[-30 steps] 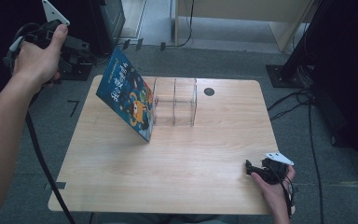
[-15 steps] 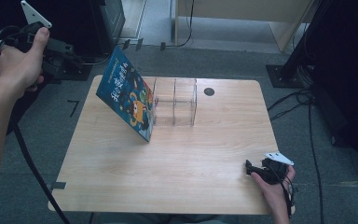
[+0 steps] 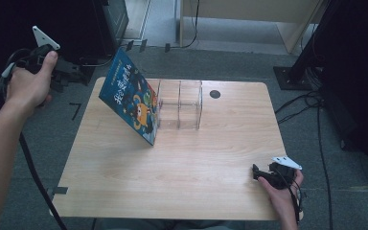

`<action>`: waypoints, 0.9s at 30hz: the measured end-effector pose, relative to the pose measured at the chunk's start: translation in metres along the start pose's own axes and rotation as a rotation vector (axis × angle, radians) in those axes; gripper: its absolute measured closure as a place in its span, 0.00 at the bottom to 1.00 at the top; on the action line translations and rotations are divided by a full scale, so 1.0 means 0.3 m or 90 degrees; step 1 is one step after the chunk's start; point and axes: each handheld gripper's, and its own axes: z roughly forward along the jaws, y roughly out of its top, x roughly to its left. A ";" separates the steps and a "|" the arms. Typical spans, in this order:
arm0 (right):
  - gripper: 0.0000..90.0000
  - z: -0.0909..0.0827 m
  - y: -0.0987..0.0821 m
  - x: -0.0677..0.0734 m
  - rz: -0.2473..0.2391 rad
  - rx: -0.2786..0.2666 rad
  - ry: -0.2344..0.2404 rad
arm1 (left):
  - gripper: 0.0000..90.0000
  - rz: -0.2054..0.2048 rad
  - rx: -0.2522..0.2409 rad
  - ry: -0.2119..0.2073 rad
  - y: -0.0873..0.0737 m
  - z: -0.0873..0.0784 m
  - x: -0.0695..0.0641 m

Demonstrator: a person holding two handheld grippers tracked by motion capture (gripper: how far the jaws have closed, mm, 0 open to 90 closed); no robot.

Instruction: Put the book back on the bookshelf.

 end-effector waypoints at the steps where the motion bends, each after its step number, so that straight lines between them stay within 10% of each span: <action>1: 0.07 0.000 0.000 0.000 0.000 0.000 0.000 | 0.11 0.000 0.001 -0.003 -0.005 0.010 0.006; 9: 0.07 0.000 0.000 0.000 0.000 0.000 0.000 | 0.15 0.000 0.004 0.026 -0.040 0.083 0.032; 16: 0.07 0.000 0.000 0.000 0.001 -0.001 0.000 | 0.15 -0.020 0.009 -0.017 -0.084 0.162 0.087; 27: 0.07 0.000 0.000 0.000 0.000 -0.001 0.000 | 0.15 -0.012 0.007 -0.011 -0.139 0.262 0.096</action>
